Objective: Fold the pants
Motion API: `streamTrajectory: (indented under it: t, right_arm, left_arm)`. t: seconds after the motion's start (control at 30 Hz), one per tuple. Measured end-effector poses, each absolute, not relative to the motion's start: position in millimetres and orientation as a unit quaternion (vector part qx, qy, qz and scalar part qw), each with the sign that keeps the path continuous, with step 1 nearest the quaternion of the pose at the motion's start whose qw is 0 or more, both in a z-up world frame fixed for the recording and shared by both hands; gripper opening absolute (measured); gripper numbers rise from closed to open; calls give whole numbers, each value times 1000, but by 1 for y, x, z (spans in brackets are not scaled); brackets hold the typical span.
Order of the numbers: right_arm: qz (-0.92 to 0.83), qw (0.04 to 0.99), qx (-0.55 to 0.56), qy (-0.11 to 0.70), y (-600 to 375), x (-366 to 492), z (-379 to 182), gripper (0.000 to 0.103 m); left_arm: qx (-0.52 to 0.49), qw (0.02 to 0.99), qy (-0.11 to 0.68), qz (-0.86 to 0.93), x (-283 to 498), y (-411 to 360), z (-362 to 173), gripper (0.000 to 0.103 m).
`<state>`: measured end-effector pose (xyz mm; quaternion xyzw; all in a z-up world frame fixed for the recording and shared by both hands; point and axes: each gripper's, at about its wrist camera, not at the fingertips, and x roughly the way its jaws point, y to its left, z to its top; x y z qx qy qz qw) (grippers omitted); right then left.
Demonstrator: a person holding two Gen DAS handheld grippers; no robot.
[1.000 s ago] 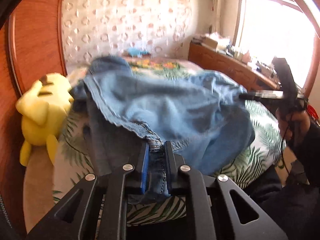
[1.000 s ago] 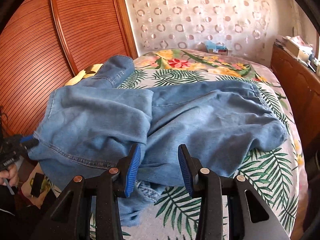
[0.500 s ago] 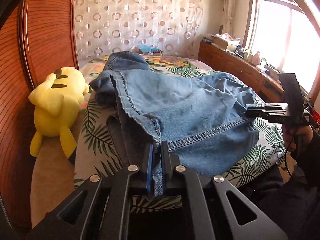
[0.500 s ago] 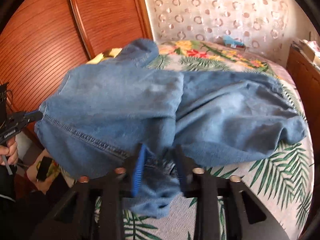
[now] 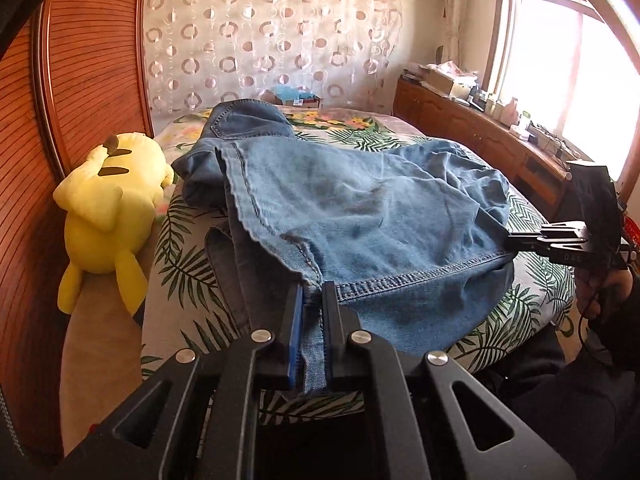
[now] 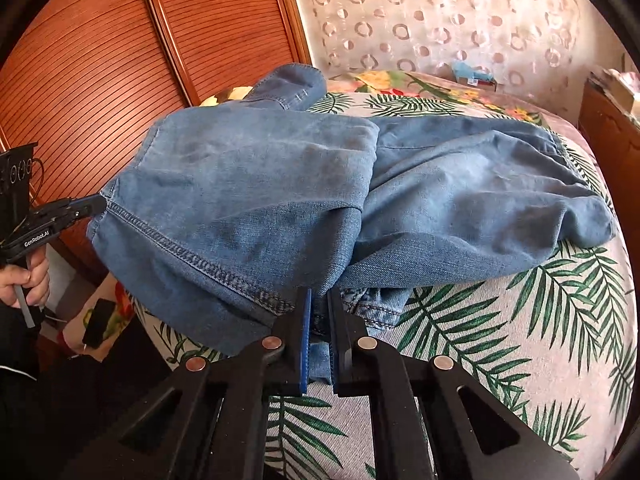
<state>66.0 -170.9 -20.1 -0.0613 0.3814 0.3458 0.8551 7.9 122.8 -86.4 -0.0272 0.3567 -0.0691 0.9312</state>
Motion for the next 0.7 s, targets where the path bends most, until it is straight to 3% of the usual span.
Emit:
streamTrajectory:
  t: [0.23,0.4,0.7]
  right_arm:
    - [339,862,-51,374,-175,52,-21,7]
    - [337,864,-44,371,-174,47,-19,7]
    - [331,869,-40,366,-177,43,-15,8]
  left_arm:
    - [-20,935,349,-54,10,121,-73,15]
    - [-11,938,343,-44,15,121,-64,46]
    - [-10,939,342,-47,25,116,-63,50]
